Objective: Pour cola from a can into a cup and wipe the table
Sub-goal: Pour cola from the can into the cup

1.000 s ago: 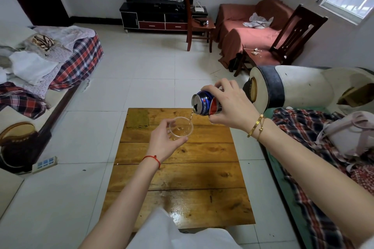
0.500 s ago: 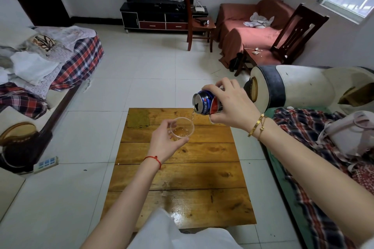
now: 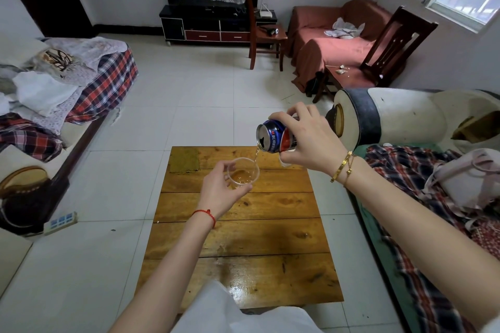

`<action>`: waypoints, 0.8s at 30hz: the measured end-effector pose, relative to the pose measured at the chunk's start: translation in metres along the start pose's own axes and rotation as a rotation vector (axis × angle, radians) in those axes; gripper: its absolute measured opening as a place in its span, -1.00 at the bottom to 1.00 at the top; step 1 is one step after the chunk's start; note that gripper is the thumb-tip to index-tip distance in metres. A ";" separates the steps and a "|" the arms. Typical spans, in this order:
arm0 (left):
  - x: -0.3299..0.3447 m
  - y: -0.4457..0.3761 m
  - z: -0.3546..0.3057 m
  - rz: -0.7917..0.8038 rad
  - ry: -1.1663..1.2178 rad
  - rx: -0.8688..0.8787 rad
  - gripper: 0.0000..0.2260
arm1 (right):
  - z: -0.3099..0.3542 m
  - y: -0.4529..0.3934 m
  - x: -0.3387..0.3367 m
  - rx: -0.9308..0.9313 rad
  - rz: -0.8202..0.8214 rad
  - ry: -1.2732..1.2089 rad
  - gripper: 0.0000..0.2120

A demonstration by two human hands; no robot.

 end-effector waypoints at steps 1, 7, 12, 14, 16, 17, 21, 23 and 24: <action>0.000 0.000 0.000 0.000 0.000 0.000 -0.37 | 0.000 0.000 0.000 0.000 0.000 -0.001 -0.31; 0.000 0.000 0.000 0.000 0.000 0.001 -0.37 | -0.001 0.000 0.001 0.000 0.000 -0.010 -0.31; 0.000 0.001 0.000 -0.006 -0.003 0.007 -0.38 | -0.003 0.000 0.000 0.005 -0.002 -0.007 -0.33; -0.001 0.002 0.000 -0.012 -0.003 0.011 -0.39 | -0.003 0.001 0.000 0.006 -0.006 -0.008 -0.33; -0.001 0.001 0.000 -0.010 -0.003 0.011 -0.38 | -0.004 0.001 0.000 0.007 -0.006 -0.007 -0.33; -0.001 0.001 0.000 -0.009 -0.003 0.011 -0.38 | -0.004 0.001 0.001 0.009 -0.004 -0.006 -0.33; -0.001 0.000 0.000 -0.007 -0.008 0.009 -0.37 | -0.004 0.001 0.002 0.010 0.000 -0.003 -0.33; -0.001 -0.001 0.000 -0.007 -0.016 0.009 -0.37 | -0.004 0.000 0.001 0.010 0.000 0.001 -0.33; -0.001 -0.001 -0.001 -0.006 -0.018 0.008 -0.37 | -0.004 0.000 0.001 0.011 0.000 0.003 -0.33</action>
Point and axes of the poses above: each hand's wrist, its own y-axis away from the middle knuckle, its own x-axis out of the palm, z = x × y, the point moved 8 cm from there along -y, towards the middle knuckle, and after that the axes turned 10 degrees about z, right-handed, at the moved point
